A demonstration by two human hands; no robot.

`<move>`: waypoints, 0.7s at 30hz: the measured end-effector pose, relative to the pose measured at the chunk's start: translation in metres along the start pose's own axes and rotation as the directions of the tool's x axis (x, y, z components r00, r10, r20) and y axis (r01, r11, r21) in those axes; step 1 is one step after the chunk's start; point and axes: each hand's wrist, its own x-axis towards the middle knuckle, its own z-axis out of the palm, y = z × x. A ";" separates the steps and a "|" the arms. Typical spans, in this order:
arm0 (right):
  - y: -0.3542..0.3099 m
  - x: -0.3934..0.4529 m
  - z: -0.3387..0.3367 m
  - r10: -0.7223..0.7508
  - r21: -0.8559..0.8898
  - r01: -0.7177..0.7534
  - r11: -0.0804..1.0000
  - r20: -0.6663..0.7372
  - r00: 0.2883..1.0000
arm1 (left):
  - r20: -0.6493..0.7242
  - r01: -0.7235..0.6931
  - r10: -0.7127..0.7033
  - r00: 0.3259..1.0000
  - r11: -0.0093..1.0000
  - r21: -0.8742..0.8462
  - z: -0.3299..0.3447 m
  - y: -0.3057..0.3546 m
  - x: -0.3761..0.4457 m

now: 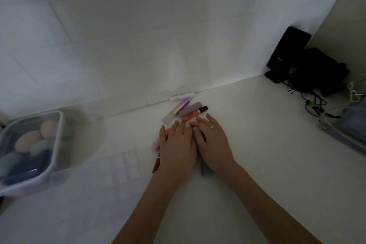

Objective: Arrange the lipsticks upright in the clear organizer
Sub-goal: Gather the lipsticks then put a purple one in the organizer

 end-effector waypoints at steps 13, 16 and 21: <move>0.005 0.012 0.017 0.041 0.158 -0.016 0.987 -0.154 0.987 | -0.201 -0.091 0.104 0.974 0.993 0.076 0.000 0.005 -0.011; -0.003 -0.001 0.016 0.059 0.235 -0.023 0.972 -0.148 0.987 | -0.292 -0.197 0.161 0.943 0.976 -0.095 -0.014 0.003 -0.038; -0.019 -0.017 0.014 0.041 0.222 -0.005 0.975 -0.154 0.987 | -0.550 -0.145 0.075 0.832 0.986 -0.085 -0.055 -0.047 -0.088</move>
